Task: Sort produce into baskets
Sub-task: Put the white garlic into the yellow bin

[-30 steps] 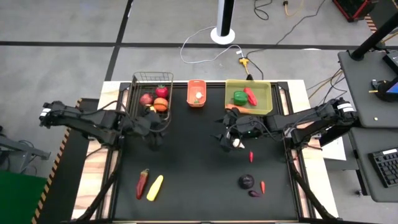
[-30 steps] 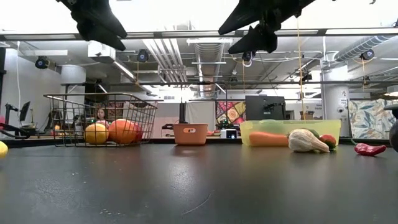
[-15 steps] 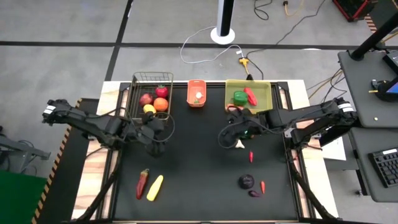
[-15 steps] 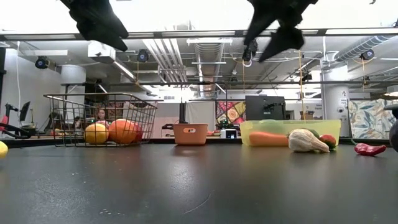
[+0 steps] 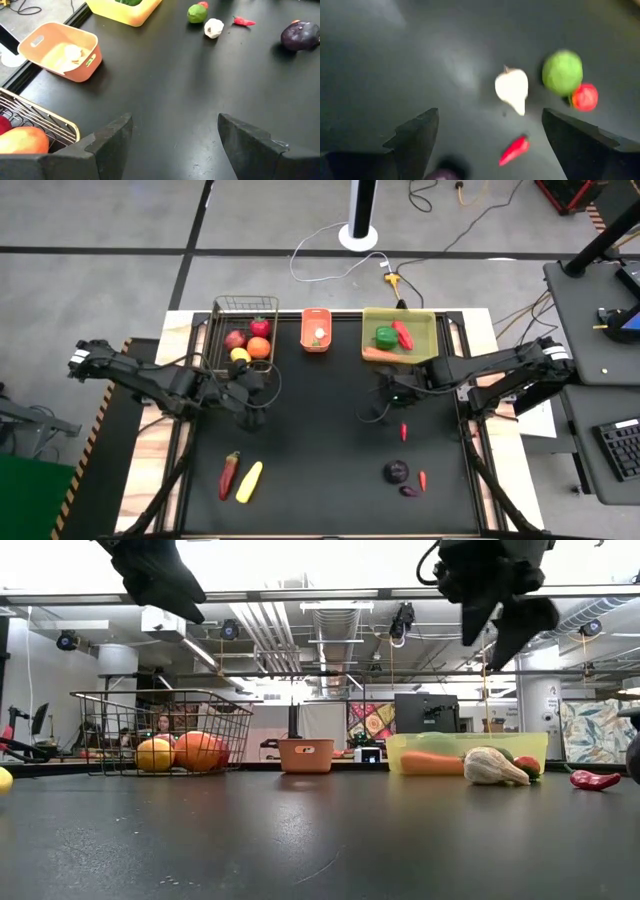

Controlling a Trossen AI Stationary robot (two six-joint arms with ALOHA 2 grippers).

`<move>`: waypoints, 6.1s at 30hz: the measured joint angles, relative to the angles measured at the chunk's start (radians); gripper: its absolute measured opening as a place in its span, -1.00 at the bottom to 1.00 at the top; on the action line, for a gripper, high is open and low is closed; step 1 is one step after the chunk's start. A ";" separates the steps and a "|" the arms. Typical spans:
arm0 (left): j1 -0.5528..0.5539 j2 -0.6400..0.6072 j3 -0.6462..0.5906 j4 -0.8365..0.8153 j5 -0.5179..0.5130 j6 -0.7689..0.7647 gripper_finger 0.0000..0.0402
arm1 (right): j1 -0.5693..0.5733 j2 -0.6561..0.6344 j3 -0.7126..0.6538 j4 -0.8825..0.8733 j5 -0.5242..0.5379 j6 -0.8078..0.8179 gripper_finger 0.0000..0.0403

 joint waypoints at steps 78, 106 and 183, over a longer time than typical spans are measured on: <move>0.000 0.000 -0.034 -0.040 -0.155 0.045 0.36 | 0.066 0.385 -0.126 0.144 0.055 -0.176 0.43; 0.000 0.000 -0.061 -0.034 -0.155 0.026 0.36 | 0.066 0.393 -0.128 0.156 0.062 -0.163 -0.76; 0.000 0.000 -0.062 -0.010 -0.154 -0.004 0.36 | -0.932 0.387 0.097 -0.119 0.347 -0.511 -0.88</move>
